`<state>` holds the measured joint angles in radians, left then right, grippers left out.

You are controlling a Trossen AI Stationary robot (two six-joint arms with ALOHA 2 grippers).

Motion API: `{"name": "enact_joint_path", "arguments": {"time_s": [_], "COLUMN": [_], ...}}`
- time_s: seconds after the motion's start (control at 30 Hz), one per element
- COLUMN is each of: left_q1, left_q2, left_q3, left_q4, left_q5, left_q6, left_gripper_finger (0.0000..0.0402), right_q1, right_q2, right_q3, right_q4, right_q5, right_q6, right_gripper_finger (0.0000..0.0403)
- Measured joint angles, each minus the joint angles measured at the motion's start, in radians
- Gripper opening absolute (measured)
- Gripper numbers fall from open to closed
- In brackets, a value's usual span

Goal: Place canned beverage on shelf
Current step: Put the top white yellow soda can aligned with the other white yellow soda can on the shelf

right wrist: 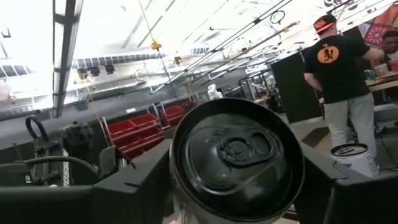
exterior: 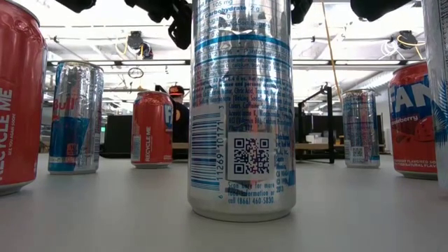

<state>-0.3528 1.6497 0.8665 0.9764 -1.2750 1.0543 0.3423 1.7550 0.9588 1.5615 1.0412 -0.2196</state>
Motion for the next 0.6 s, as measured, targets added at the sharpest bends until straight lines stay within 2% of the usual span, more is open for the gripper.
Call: {"name": "enact_joint_path", "arguments": {"time_s": [0.13,0.33,0.5,0.6], "left_q1": [0.000,0.000,-0.002,-0.009], "left_q2": [0.000,0.000,0.000,-0.002], "left_q3": [0.000,0.000,0.000,0.000], "left_q4": [-0.003,-0.025,-0.061,-0.106], "left_q5": [-0.002,0.001,0.019,0.031], "left_q6": [-0.002,-0.019,-0.064,-0.132], "left_gripper_finger": [0.0255,0.0259,0.0298,0.0327], "right_q1": [-0.004,-0.004,-0.004,-0.007], "right_q2": [0.000,0.000,0.000,0.000], "right_q3": [0.001,0.001,0.001,-0.001], "right_q4": [-0.007,-0.009,-0.016,-0.012], "right_q5": [0.000,0.003,0.000,0.046], "right_q6": [-0.009,-0.061,-0.125,-0.165], "right_gripper_finger": [0.0207,0.0211,0.0211,0.0211]}}
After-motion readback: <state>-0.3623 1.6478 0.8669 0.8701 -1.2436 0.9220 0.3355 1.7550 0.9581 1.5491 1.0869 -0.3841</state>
